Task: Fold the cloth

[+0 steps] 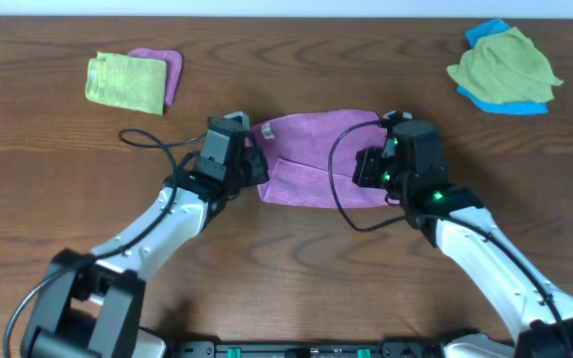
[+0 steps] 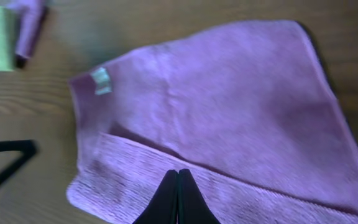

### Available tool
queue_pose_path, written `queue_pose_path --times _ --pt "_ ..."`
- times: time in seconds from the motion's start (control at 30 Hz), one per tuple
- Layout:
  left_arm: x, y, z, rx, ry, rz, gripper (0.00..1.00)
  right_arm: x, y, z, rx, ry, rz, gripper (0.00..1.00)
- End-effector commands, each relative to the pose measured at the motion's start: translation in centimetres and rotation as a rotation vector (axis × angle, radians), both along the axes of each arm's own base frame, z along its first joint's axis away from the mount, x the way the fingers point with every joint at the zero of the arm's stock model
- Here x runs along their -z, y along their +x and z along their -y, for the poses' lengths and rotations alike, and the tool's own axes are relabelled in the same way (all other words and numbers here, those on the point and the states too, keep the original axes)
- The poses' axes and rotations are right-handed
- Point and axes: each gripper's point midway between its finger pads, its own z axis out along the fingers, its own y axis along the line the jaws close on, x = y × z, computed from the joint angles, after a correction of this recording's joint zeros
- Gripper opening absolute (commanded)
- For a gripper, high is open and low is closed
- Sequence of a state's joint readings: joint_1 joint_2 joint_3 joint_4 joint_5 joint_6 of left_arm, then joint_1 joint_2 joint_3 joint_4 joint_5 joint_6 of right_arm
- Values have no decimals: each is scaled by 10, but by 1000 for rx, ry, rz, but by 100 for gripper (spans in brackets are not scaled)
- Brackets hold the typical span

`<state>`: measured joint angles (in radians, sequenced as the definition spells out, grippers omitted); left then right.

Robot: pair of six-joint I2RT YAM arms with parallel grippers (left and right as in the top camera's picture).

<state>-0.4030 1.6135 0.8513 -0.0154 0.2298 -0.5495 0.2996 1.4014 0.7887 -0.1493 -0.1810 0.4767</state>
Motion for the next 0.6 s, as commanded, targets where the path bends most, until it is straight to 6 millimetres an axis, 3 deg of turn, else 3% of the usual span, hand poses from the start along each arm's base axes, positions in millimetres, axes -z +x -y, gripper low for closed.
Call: queue_pose_path --times 0.0,0.33,0.57 --pt "0 10 10 21 -15 -2 6 -2 1 -20 -91 38 9 2" --pt "13 33 19 50 6 -8 6 12 -9 -68 -260 133 -29 2" --pt "36 35 15 41 25 -57 6 12 -5 -108 -370 116 -22 2"
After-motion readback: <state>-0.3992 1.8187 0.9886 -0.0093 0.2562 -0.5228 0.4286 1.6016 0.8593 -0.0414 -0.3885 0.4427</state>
